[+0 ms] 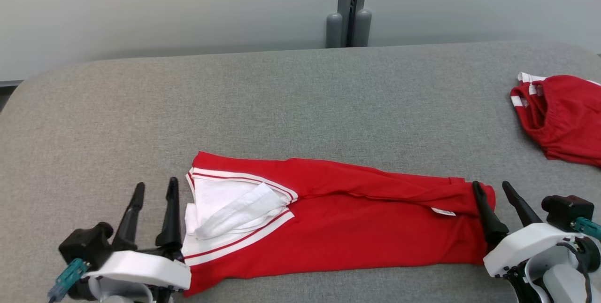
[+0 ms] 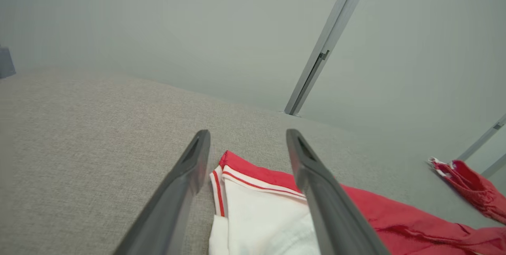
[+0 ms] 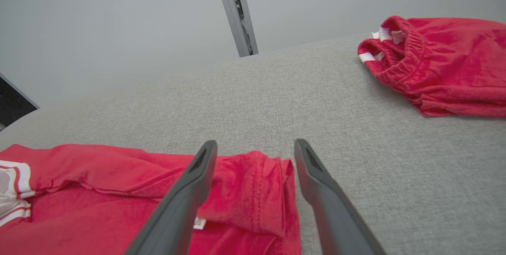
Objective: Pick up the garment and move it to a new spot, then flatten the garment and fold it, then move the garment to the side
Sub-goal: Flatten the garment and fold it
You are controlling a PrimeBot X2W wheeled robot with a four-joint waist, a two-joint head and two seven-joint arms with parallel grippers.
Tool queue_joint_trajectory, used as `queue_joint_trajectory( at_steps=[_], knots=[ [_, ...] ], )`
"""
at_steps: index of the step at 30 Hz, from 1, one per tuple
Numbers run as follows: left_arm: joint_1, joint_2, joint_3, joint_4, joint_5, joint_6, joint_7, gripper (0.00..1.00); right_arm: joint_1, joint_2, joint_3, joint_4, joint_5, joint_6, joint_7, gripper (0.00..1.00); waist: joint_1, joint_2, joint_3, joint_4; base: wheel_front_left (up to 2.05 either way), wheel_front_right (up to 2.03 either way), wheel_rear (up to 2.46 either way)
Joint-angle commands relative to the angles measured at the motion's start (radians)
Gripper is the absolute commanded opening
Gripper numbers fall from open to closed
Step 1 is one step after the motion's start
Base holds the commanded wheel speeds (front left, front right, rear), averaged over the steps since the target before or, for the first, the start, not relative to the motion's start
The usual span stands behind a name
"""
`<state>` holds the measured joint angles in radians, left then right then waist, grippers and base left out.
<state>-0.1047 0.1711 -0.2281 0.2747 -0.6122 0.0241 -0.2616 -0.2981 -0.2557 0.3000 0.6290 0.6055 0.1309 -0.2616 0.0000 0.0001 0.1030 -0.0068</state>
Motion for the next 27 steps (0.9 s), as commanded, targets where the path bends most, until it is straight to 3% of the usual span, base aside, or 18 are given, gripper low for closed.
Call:
queue_joint_trajectory(
  at_steps=[1,8,23,24,25,26,27],
  knots=[
    [0.025,-0.013,0.042,-0.026,0.038,-0.004,-0.004,1.0,0.007,-0.013,-0.003,0.007,-0.005,0.0,-0.005,1.0,0.0,-0.0001,-0.009,0.004,0.0,0.0,0.0],
    [0.093,-0.055,0.214,-0.1,0.228,-0.034,-0.003,1.0,-0.015,-0.007,-0.002,0.097,0.027,0.0,0.052,1.0,0.0,-0.0001,-0.031,0.023,0.0,0.0,0.0],
    [0.122,-0.107,0.301,-0.095,0.385,-0.099,-0.003,1.0,-0.068,0.031,0.046,0.32,0.085,0.0,0.126,1.0,0.0,-0.0001,-0.038,0.07,0.0,0.0,0.0],
    [0.123,-0.108,0.303,-0.094,0.389,-0.101,-0.003,1.0,-0.066,0.034,0.051,0.334,0.088,0.0,0.133,0.69,0.0,-0.0001,-0.04,0.071,0.0,0.0,0.0],
    [0.123,-0.109,0.305,-0.095,0.393,-0.103,-0.003,1.0,-0.067,0.037,0.055,0.343,0.092,0.0,0.13,0.25,0.0,-0.0001,-0.041,0.072,0.0,0.0,0.0],
    [0.124,-0.111,0.306,-0.094,0.395,-0.104,-0.003,1.0,-0.068,0.04,0.057,0.349,0.098,0.0,0.123,0.07,0.0,-0.0001,-0.042,0.073,0.0,0.0,0.0],
    [0.125,-0.112,0.308,-0.094,0.399,-0.107,-0.003,1.0,-0.07,0.043,0.061,0.353,0.102,0.0,0.12,0.0,0.0,-0.0001,-0.044,0.073,0.0,0.0,0.0]
  ],
)
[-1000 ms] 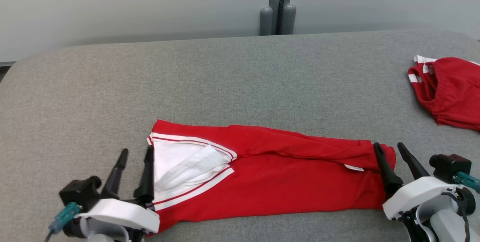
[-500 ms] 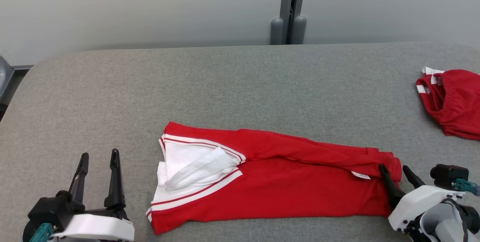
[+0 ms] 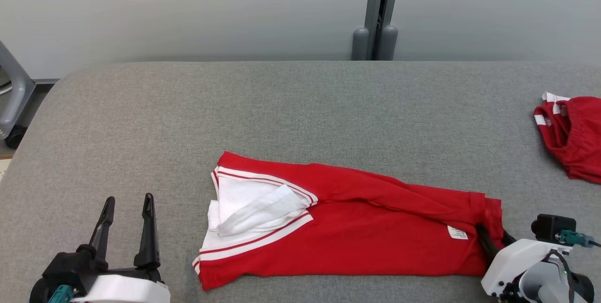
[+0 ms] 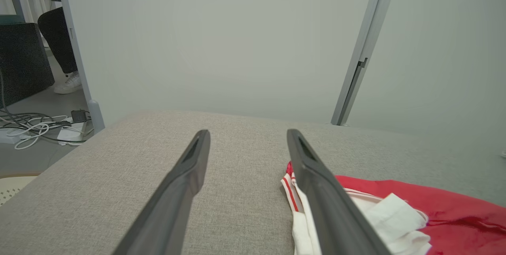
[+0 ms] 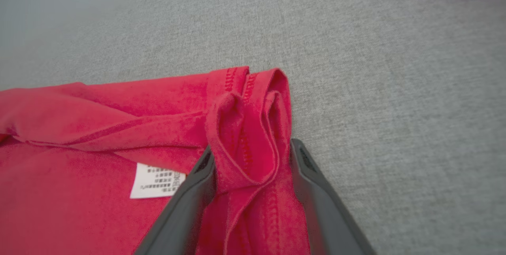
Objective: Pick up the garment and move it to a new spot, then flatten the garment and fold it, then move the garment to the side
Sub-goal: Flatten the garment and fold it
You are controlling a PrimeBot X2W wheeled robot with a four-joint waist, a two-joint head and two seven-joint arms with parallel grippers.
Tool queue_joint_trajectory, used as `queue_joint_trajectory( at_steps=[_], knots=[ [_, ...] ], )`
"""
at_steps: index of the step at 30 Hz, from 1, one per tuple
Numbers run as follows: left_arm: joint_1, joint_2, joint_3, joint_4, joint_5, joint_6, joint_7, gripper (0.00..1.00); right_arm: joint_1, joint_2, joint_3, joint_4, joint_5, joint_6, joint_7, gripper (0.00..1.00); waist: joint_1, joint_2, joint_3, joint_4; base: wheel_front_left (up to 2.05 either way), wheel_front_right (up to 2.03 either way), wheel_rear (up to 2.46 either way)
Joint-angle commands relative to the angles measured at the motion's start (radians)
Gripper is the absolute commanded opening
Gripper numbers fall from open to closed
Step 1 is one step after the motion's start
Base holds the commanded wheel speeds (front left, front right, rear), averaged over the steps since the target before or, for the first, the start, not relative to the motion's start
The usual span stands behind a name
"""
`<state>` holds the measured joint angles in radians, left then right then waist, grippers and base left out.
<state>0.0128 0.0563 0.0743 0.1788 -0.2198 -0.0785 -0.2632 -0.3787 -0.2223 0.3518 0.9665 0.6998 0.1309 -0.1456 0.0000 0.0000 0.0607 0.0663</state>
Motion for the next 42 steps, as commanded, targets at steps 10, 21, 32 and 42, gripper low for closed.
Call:
queue_joint_trajectory(
  at_steps=[10,21,32,42],
  knots=[
    [0.025,-0.002,0.026,-0.001,0.045,-0.01,-0.002,1.0,-0.031,-0.071,0.02,0.026,0.043,0.0,-0.053,0.0,0.0,0.0,-0.025,-0.014,0.0,0.0,0.0],
    [0.048,-0.004,0.035,-0.011,0.04,-0.008,-0.002,1.0,-0.042,-0.269,-0.011,0.019,0.065,0.0,-0.058,0.0,0.0,0.0,-0.051,-0.04,0.0,0.0,0.0],
    [0.053,-0.004,0.012,-0.003,0.021,0.012,-0.002,1.0,-0.042,-0.156,0.062,-0.212,0.097,0.0,0.013,0.0,0.0,0.0,-0.068,-0.061,0.0,0.0,0.0],
    [0.031,-0.004,-0.026,0.017,0.019,0.008,-0.002,1.0,-0.033,0.03,0.162,-0.373,0.079,0.0,0.1,0.0,0.0,0.0,-0.074,-0.017,0.0,0.0,0.0]
  ],
)
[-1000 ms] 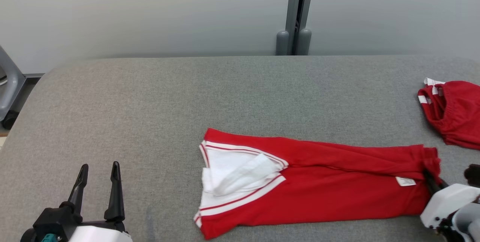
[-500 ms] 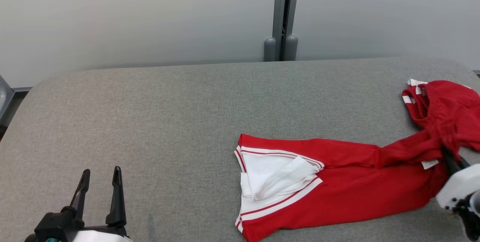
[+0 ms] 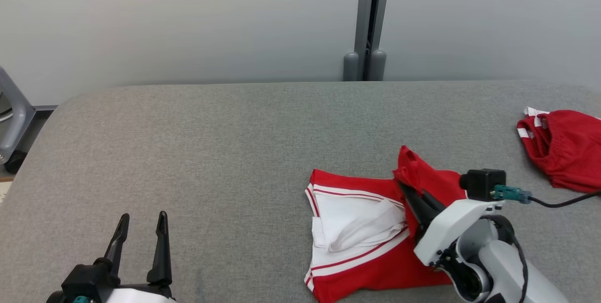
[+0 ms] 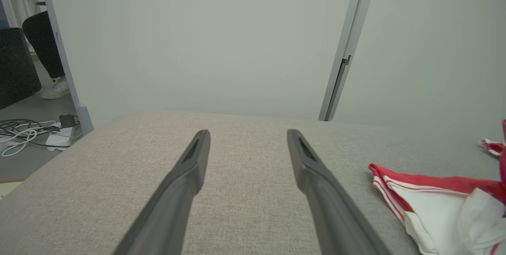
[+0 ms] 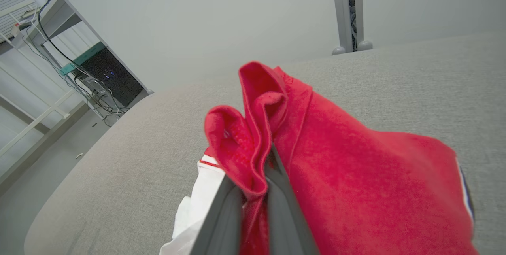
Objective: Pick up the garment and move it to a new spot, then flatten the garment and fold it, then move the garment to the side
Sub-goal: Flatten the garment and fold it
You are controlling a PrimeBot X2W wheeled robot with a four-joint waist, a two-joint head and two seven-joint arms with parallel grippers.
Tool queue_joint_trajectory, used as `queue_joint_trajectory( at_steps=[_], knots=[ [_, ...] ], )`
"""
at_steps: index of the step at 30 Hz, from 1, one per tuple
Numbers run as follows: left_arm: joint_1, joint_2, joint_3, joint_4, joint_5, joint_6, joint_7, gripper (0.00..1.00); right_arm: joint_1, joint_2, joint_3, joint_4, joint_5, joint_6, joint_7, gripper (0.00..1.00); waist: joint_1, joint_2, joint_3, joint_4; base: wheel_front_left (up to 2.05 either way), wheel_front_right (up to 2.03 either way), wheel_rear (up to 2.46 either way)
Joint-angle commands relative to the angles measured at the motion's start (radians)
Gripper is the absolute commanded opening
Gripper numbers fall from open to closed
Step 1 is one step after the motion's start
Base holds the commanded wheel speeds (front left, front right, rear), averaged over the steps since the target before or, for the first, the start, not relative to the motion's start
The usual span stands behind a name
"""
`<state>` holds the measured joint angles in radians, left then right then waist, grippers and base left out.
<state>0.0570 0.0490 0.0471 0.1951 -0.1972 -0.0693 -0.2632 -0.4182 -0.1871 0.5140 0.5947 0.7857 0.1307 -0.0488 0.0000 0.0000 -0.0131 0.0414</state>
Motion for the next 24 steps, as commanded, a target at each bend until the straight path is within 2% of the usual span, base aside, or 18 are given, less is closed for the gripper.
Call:
queue_joint_trajectory(
  at_steps=[1,7,19,20,21,22,23,24],
  knots=[
    [-0.019,0.004,-0.004,0.005,-0.004,-0.002,-0.002,1.0,0.003,0.014,0.005,0.001,-0.01,0.0,0.005,0.0,0.0,0.0,0.0,0.016,0.0,0.0,0.0],
    [-0.042,0.004,-0.041,0.029,-0.01,-0.002,-0.002,1.0,-0.024,0.1,0.034,0.053,-0.016,0.0,0.001,0.0,0.0,0.0,0.006,0.062,0.0,0.0,0.0],
    [-0.077,0.004,-0.083,0.061,-0.025,0.005,-0.002,1.0,-0.069,0.134,0.097,0.191,0.013,0.0,-0.044,0.0,0.0,0.0,0.025,0.119,0.0,0.0,0.0],
    [-0.077,0.004,-0.085,0.063,-0.025,0.004,-0.002,1.0,-0.07,0.134,0.109,0.192,0.025,0.0,-0.044,0.17,0.0,0.0,0.026,0.12,0.0,0.0,0.0],
    [-0.076,0.004,-0.084,0.065,-0.026,0.003,-0.002,1.0,-0.072,0.134,0.126,0.192,0.034,0.0,-0.044,0.29,0.0,0.0,0.026,0.12,0.0,0.0,0.0],
    [-0.077,0.004,-0.083,0.068,-0.027,0.003,-0.002,1.0,-0.076,0.134,0.138,0.191,0.042,0.0,-0.053,0.52,0.0,0.0,0.025,0.118,0.0,0.0,0.0],
    [-0.078,0.004,-0.081,0.069,-0.028,0.003,-0.002,1.0,-0.083,0.134,0.146,0.191,0.043,0.0,-0.065,1.0,0.0,0.0,0.024,0.115,0.0,0.0,0.0],
    [-0.079,0.003,-0.081,0.07,-0.028,0.003,-0.002,1.0,-0.09,0.132,0.154,0.197,0.035,0.0,-0.08,1.0,0.0,0.0,0.021,0.11,0.0,0.0,0.0]
  ],
)
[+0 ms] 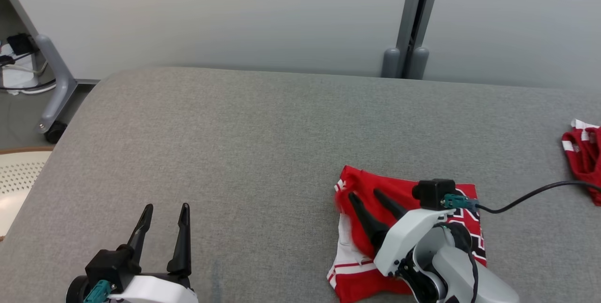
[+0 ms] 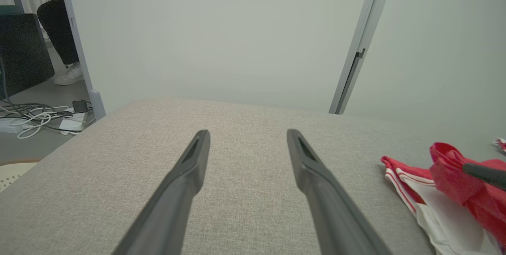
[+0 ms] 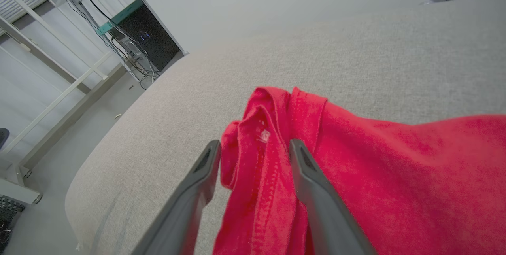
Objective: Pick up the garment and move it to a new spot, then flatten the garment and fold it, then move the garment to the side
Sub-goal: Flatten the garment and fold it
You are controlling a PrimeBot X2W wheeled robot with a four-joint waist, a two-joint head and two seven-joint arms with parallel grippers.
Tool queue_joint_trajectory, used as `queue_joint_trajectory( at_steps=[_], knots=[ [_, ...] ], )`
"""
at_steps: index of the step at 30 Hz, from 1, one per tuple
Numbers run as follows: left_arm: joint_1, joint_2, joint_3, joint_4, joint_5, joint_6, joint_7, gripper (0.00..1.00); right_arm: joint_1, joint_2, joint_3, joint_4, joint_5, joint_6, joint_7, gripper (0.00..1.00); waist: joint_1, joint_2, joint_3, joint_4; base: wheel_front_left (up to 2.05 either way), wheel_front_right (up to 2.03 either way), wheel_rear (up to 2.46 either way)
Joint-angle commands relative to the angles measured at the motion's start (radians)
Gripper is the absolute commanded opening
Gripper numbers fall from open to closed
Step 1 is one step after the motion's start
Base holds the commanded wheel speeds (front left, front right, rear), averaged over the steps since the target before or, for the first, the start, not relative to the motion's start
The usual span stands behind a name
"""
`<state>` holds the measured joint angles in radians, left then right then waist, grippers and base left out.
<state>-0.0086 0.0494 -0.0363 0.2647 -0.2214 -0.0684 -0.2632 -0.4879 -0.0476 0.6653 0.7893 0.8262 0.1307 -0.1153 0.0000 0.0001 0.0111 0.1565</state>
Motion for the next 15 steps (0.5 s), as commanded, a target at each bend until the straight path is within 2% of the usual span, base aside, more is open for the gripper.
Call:
queue_joint_trajectory(
  at_steps=[1,3,9,15],
  knots=[
    [-0.012,0.003,0.004,0.002,-0.004,0.002,-0.002,1.0,-0.024,-0.008,0.008,0.006,-0.014,0.0,-0.03,1.0,0.0,-0.0001,-0.006,-0.011,0.0,0.0,0.0],
    [-0.006,0.003,0.008,0.004,-0.002,-0.002,-0.002,1.0,-0.029,-0.009,0.012,0.007,-0.025,0.0,-0.066,1.0,0.0,-0.0001,-0.012,-0.024,0.0,0.0,0.0],
    [0.002,0.003,0.035,0.003,0.011,-0.013,-0.002,1.0,-0.033,-0.106,-0.045,-0.049,-0.077,0.0,-0.145,1.0,0.0,-0.0001,-0.023,-0.07,0.0,0.0,0.0],
    [0.021,0.003,0.08,-0.017,0.024,-0.021,-0.002,1.0,0.046,-0.186,-0.208,-0.192,-0.167,0.0,-0.151,1.0,0.0,-0.0001,-0.027,-0.115,0.0,0.0,0.0]
  ],
)
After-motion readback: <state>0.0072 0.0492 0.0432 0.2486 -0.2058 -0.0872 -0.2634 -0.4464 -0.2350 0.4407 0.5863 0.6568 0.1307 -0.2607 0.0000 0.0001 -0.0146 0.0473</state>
